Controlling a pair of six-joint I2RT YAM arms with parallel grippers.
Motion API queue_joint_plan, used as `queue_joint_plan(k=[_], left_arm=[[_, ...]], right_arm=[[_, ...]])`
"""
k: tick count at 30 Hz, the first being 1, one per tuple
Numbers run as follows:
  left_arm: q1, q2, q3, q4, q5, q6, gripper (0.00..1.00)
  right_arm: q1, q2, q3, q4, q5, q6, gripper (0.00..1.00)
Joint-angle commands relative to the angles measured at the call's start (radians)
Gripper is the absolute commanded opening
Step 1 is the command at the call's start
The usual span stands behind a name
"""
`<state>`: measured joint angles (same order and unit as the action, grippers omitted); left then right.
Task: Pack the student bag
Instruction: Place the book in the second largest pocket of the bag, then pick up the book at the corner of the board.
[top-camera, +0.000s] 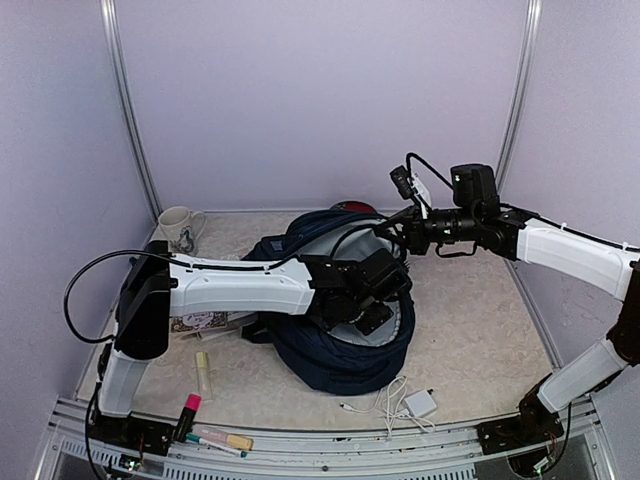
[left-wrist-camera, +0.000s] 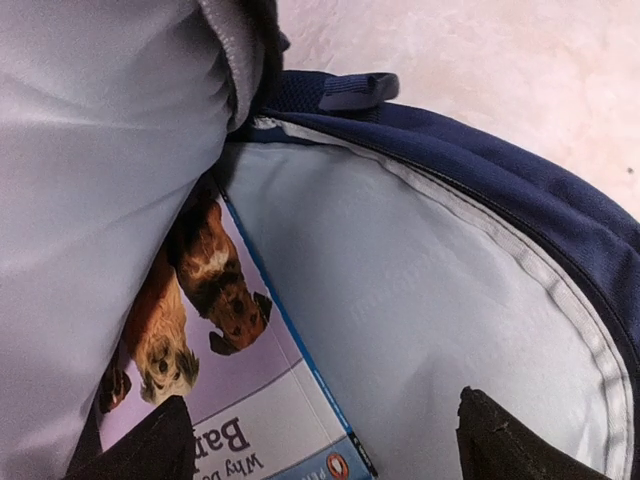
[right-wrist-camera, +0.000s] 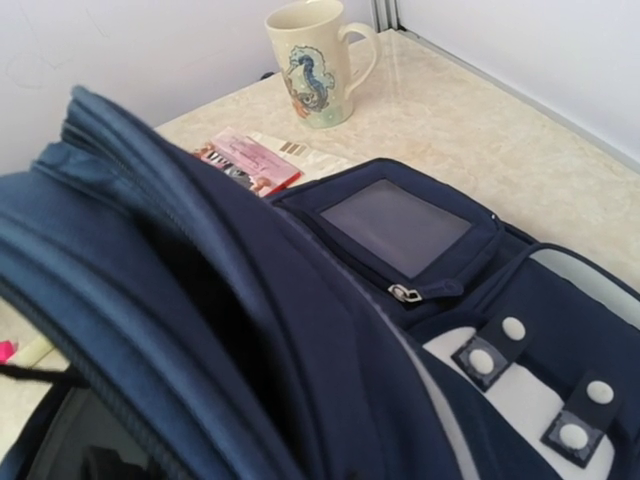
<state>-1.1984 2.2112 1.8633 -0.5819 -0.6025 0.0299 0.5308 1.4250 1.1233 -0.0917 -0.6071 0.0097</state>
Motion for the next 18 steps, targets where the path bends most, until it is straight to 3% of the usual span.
queue_joint_plan(k=[1,2,6,10,13,18], left_arm=[[-0.050,-0.201,-0.169,0.241,0.093,0.157,0.88],[-0.065,-0.242,-0.220,0.264,0.102,0.216,0.85],[-0.064,-0.340,-0.368,0.237,0.040,0.403,0.55],[-0.013,-0.295,-0.375,0.081,-0.017,0.474,0.56],[-0.007,-0.242,-0.403,0.069,-0.099,0.560,0.56],[0.015,-0.165,-0.388,0.121,-0.084,0.605,0.56]], right_arm=[[0.011,-0.026,0.053,0.099,-0.056,0.024,0.00],[0.011,-0.026,0.053,0.095,-0.053,0.022,0.00],[0.011,-0.029,0.054,0.083,-0.052,0.014,0.00],[0.011,-0.029,0.054,0.078,-0.069,0.012,0.00],[0.011,-0.031,0.052,0.076,-0.077,0.012,0.00],[0.011,-0.031,0.047,0.068,-0.080,0.010,0.00]])
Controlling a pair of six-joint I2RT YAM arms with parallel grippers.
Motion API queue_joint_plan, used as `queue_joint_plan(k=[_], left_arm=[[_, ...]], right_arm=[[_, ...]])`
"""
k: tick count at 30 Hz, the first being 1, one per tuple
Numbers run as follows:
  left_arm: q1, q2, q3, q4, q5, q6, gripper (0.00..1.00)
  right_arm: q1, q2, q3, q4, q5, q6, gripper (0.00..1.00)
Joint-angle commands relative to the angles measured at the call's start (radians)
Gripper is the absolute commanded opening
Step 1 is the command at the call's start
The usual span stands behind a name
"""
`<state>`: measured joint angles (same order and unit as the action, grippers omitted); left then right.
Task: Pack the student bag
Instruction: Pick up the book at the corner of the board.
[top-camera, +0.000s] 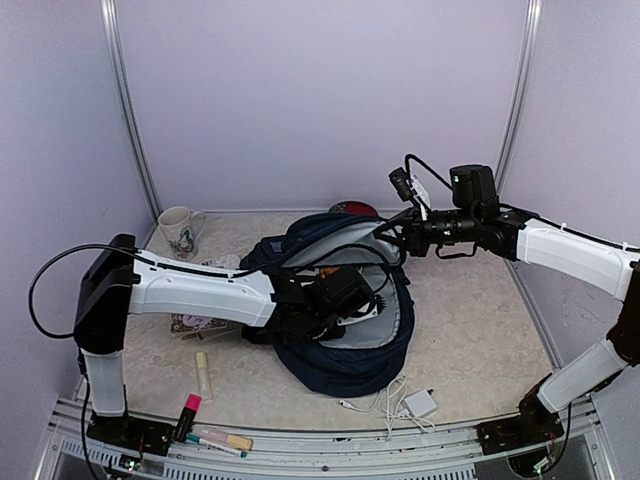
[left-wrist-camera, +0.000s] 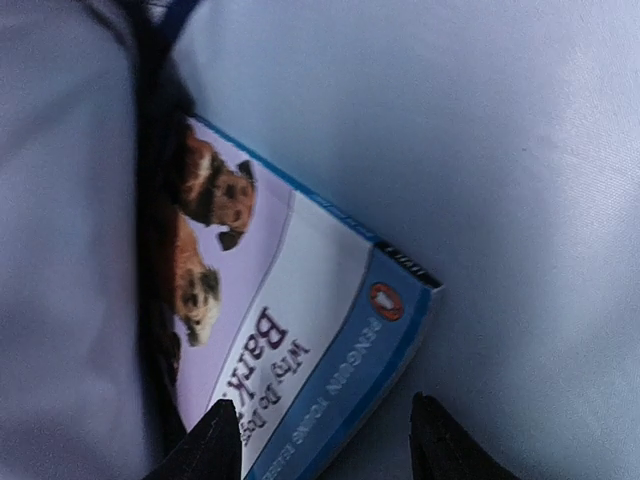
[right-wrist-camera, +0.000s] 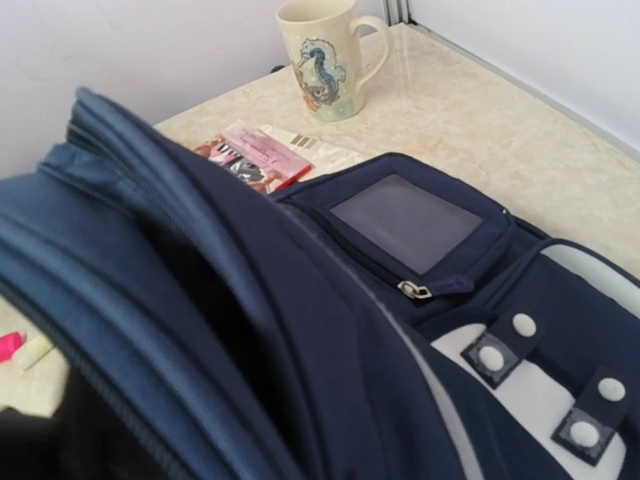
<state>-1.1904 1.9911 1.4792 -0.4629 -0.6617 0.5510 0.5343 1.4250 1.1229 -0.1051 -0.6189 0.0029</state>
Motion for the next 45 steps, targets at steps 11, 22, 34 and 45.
queue_joint_plan(k=[11,22,34,45], left_arm=[[0.052,0.218,0.139,0.208,-0.081,0.111,0.48],[0.022,0.147,0.137,0.330,0.015,0.039,0.73],[-0.102,-0.362,-0.139,0.271,0.287,-0.182,0.89],[0.391,-0.784,-0.402,-0.158,0.167,-1.062,0.97]], right_arm=[[0.013,-0.036,0.051,0.081,-0.082,0.025,0.00],[0.016,-0.034,0.042,0.082,-0.031,0.032,0.00],[0.016,-0.039,0.038,0.060,0.040,-0.005,0.00],[0.015,-0.022,0.036,0.057,0.026,-0.036,0.00]])
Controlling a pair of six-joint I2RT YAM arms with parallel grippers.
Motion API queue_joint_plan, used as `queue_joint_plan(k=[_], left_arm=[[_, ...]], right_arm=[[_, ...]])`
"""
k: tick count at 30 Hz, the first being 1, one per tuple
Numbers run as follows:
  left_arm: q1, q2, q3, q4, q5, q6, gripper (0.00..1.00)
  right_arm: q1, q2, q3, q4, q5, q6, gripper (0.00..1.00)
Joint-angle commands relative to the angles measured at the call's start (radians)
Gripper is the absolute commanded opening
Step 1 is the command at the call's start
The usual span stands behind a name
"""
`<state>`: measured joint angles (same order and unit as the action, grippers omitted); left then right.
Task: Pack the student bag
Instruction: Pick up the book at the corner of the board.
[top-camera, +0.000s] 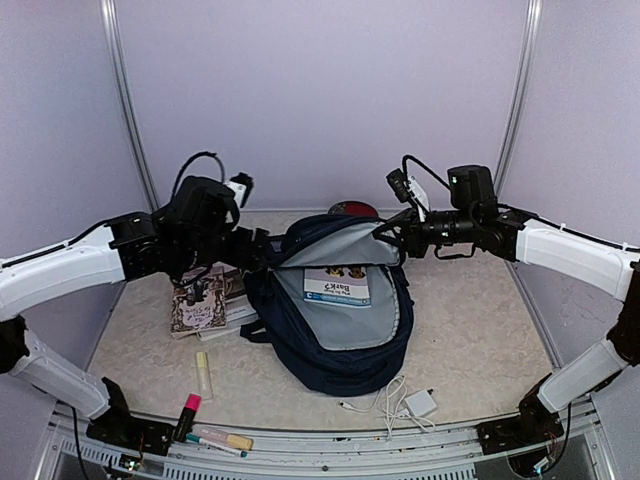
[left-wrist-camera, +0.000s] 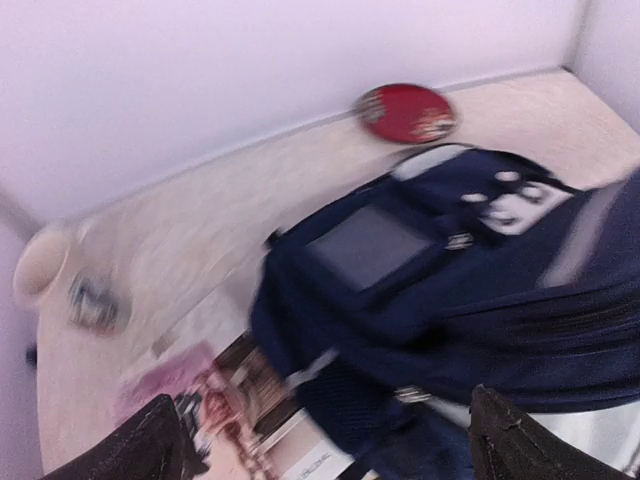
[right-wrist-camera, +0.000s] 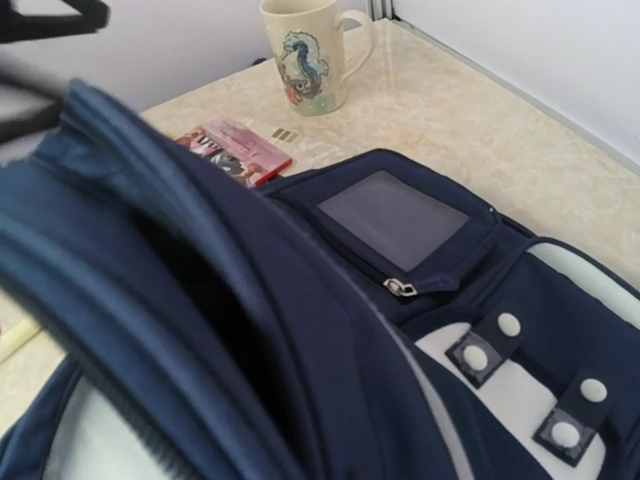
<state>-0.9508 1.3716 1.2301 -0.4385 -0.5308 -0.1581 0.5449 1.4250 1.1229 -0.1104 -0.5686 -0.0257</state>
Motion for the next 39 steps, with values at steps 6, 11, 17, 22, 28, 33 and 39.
queue_joint_plan(k=[6,11,17,22,28,33,39], left_arm=[[0.241,-0.203,-0.265,-0.383,0.035,-0.499,0.85],[0.204,0.018,-0.229,-0.418,0.062,-0.456,0.85],[0.074,0.301,-0.143,-0.572,-0.046,-0.456,0.87],[0.060,0.401,-0.127,-0.532,-0.058,-0.432,0.91],[0.029,0.495,-0.099,-0.568,-0.220,-0.422,0.91],[-0.009,0.587,-0.061,-0.648,-0.332,-0.455,0.90],[-0.015,0.561,-0.066,-0.595,-0.303,-0.418,0.47]], right_arm=[[0.004,-0.016,0.037,0.052,-0.030,-0.020,0.00],[0.004,-0.014,0.034,0.059,-0.035,-0.020,0.00],[0.004,-0.025,0.023,0.055,-0.030,-0.030,0.00],[0.004,-0.013,0.023,0.067,-0.041,-0.023,0.00],[0.004,-0.018,0.028,0.061,-0.042,-0.028,0.00],[0.004,-0.008,0.032,0.065,-0.051,-0.019,0.00],[0.004,-0.005,0.036,0.057,-0.054,-0.018,0.00]])
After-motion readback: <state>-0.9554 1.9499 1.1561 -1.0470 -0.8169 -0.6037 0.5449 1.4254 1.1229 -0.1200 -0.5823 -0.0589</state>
